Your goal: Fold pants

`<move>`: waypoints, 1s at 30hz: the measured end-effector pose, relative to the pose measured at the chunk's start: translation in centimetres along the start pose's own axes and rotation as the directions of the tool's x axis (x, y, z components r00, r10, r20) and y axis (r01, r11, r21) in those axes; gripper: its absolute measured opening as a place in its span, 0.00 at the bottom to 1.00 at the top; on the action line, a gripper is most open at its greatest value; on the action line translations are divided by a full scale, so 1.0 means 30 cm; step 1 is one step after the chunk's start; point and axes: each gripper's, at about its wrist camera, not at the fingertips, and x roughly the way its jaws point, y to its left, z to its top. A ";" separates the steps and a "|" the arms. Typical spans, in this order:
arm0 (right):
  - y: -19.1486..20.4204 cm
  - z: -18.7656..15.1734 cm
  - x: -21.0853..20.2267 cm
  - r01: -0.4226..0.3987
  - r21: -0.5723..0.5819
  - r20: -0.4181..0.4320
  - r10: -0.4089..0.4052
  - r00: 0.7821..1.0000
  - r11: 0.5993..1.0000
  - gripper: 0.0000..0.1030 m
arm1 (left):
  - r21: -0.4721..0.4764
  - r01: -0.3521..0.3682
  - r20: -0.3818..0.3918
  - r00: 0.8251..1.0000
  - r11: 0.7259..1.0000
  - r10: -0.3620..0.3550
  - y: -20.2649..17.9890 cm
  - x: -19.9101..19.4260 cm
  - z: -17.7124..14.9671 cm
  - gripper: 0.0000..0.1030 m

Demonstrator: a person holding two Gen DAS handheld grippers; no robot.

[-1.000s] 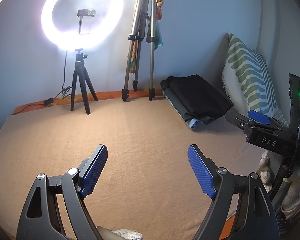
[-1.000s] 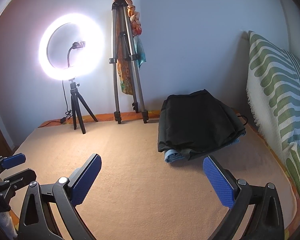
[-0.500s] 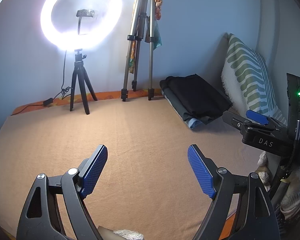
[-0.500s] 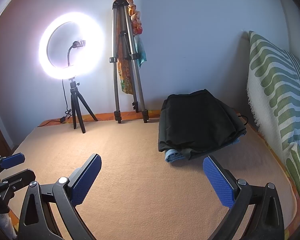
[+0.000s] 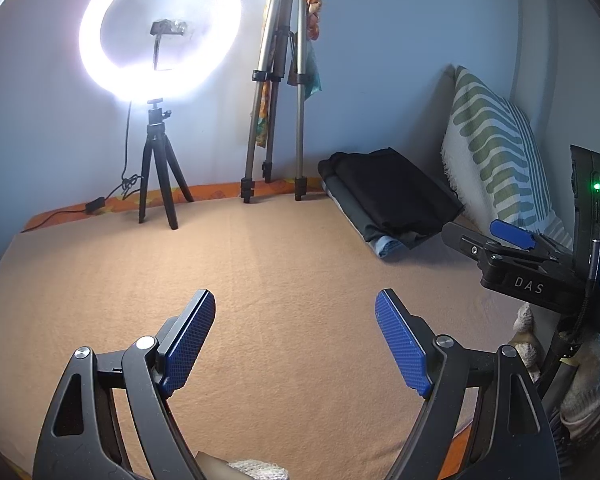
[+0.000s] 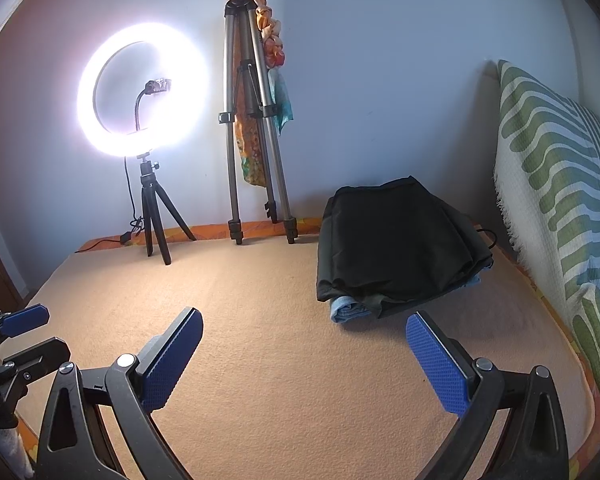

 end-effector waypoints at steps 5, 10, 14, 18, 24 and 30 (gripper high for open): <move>-0.001 0.000 0.000 -0.001 0.000 -0.001 0.001 1.000 1.000 1.00 | 0.003 0.002 0.000 1.000 1.000 -0.002 -0.004 0.000 0.001 0.80; -0.001 0.000 -0.001 -0.001 0.000 -0.001 0.001 1.000 1.000 1.00 | 0.006 0.006 0.000 1.000 1.000 -0.006 -0.005 0.000 0.002 0.80; -0.001 -0.003 -0.002 -0.001 0.000 -0.002 0.001 1.000 1.000 1.00 | 0.007 0.005 0.002 1.000 1.000 -0.005 -0.005 -0.001 0.000 0.80; -0.001 -0.005 0.000 -0.002 0.000 -0.002 0.002 1.000 1.000 1.00 | 0.009 0.007 0.002 1.000 1.000 -0.007 -0.004 -0.002 0.001 0.80; -0.002 -0.012 0.002 -0.001 -0.002 -0.004 0.001 1.000 1.000 1.00 | 0.009 0.006 0.001 1.000 1.000 -0.006 -0.005 -0.002 0.000 0.80; -0.001 -0.011 0.002 -0.003 -0.003 -0.005 0.003 1.000 1.000 1.00 | 0.007 0.007 0.001 1.000 1.000 -0.007 -0.003 -0.001 0.001 0.80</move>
